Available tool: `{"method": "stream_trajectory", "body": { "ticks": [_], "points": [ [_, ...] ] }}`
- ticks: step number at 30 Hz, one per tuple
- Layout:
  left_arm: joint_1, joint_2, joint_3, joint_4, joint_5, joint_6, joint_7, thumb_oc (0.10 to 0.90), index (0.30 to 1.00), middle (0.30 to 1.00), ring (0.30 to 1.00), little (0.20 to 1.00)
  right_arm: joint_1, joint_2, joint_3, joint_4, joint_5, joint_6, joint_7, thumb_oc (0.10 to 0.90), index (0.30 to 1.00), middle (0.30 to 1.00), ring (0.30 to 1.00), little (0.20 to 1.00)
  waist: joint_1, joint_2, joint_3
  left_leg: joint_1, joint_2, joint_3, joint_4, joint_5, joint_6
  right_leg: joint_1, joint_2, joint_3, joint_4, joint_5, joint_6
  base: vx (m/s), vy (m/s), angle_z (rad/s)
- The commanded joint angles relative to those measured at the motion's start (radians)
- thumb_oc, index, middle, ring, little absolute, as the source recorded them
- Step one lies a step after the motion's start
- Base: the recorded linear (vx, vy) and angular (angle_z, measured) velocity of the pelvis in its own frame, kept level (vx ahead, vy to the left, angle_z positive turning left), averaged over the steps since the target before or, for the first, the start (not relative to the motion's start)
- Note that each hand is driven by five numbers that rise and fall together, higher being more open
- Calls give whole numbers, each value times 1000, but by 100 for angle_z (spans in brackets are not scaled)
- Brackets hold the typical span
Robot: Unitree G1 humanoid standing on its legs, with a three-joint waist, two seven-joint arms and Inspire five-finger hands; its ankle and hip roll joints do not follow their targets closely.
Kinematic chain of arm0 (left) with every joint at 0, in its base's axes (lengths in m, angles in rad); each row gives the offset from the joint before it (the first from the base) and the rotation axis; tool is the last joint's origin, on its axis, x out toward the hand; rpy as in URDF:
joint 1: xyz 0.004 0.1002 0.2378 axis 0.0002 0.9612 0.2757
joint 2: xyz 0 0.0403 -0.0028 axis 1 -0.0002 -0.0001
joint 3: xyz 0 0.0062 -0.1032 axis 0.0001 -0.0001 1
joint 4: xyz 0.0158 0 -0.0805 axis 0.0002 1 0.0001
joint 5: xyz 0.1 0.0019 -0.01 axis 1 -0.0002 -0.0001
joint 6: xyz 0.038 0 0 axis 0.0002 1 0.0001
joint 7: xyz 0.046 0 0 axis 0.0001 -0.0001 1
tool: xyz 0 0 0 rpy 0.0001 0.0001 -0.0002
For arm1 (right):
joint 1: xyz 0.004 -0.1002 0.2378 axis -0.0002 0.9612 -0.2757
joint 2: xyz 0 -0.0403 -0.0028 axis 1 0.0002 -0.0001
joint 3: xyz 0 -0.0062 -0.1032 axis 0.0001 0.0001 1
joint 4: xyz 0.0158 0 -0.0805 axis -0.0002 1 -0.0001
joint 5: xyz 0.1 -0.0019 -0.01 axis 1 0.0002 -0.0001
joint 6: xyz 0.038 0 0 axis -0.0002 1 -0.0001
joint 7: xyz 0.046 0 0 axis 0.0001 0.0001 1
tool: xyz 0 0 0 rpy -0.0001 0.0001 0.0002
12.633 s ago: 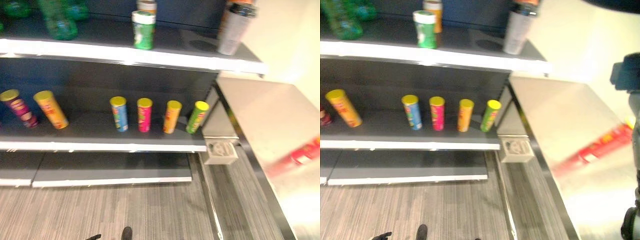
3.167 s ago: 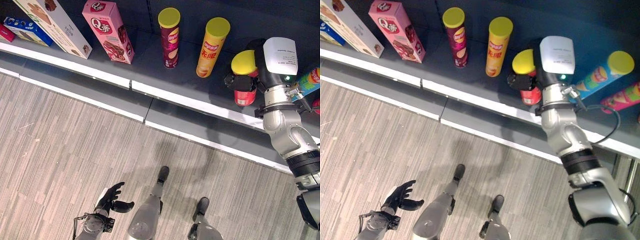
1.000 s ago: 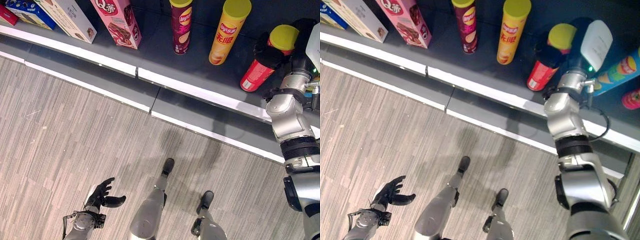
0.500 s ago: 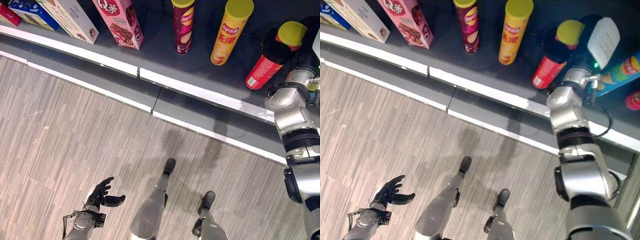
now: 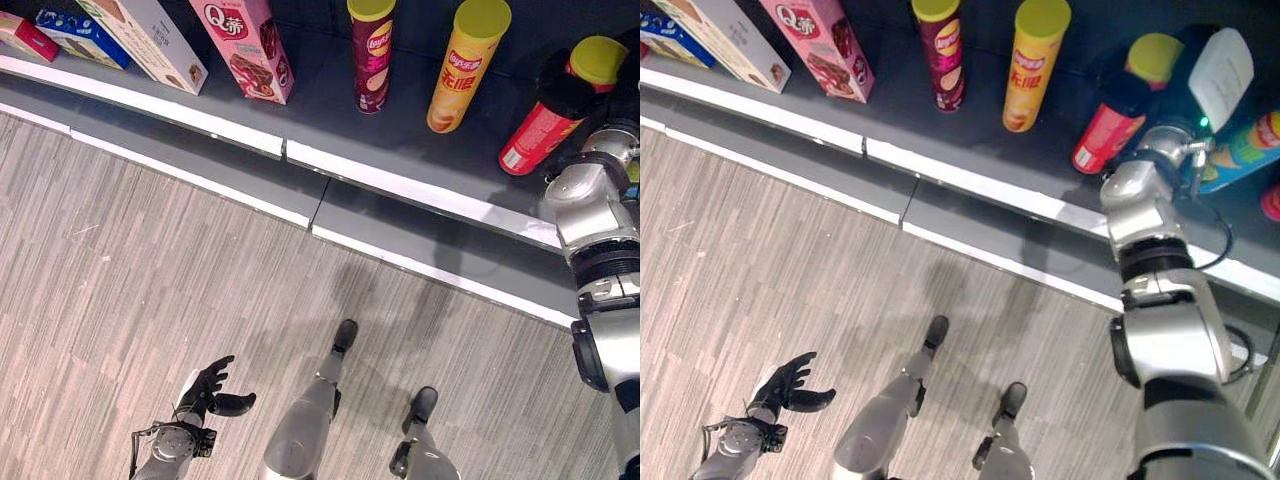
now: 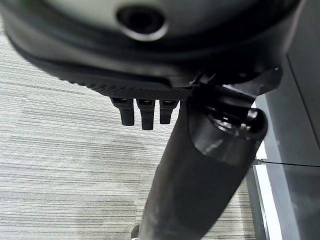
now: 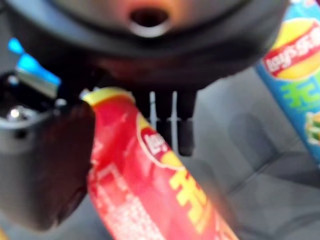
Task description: Put the goods on the table back onto the shelves and tidy them up.
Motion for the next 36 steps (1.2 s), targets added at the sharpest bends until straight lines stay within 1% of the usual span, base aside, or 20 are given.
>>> {"method": "stream_trajectory", "body": {
  "ticks": [1,10,23,24,25,26,27,28,36],
  "points": [
    [37,82,-26,-6,-25,-29,39,800,900,900,900,900,-80,-113,100,-53,-30,-38,-67,400,300,300,300,300,19,-50,-72,-45,142,-62,166,-243,-107,-84,-211,36,67,75,100,0,0,0],
    [32,82,-31,-5,-27,-32,45,800,900,900,900,900,-105,-131,130,-16,-42,-28,-71,400,300,300,300,300,19,-49,-67,-58,139,-65,175,-242,-110,-90,-212,38,79,64,98,0,0,0],
    [25,81,-29,-2,-31,-31,53,800,900,900,900,900,-89,-123,106,-23,-44,-21,-95,400,300,300,300,300,7,-41,-58,-74,142,-58,195,-246,-113,-104,-210,49,86,60,97,-3,1,0],
    [25,82,-30,-1,-30,-32,52,800,900,900,900,900,-91,-123,106,-19,-43,-21,-94,460,389,389,389,389,7,-41,-58,-75,143,-58,194,-245,-113,-105,-210,49,85,60,97,0,0,0],
    [23,82,-30,1,-29,-31,53,800,900,900,900,900,-87,-122,105,-17,-43,-21,-95,554,531,531,531,531,7,-42,-57,-76,144,-58,194,-244,-113,-104,-209,49,85,60,97,0,0,0],
    [23,81,-30,0,-29,-31,54,800,900,900,900,900,-86,-120,104,-18,-43,-21,-96,588,582,582,582,582,6,-42,-57,-76,144,-58,194,-244,-113,-104,-209,50,84,60,97,0,0,0],
    [24,81,-30,-2,-29,-31,53,800,900,900,900,900,-84,-118,103,-18,-43,-22,-95,726,789,789,789,789,6,-42,-58,-76,144,-56,194,-244,-113,-105,-209,51,84,60,97,0,0,0],
    [26,82,-27,-3,-29,-31,54,800,900,900,900,900,-81,-117,102,-20,-43,-23,-95,800,900,900,900,900,7,-43,-58,-77,145,-54,195,-244,-114,-106,-209,51,84,61,97,0,0,0],
    [21,83,-28,-1,-30,-29,57,800,900,900,900,900,-81,-112,96,-28,-44,-22,-100,800,900,900,900,900,3,-45,-55,-79,145,-52,201,-245,-115,-110,-208,56,88,58,95,0,0,0]
  ]
}}
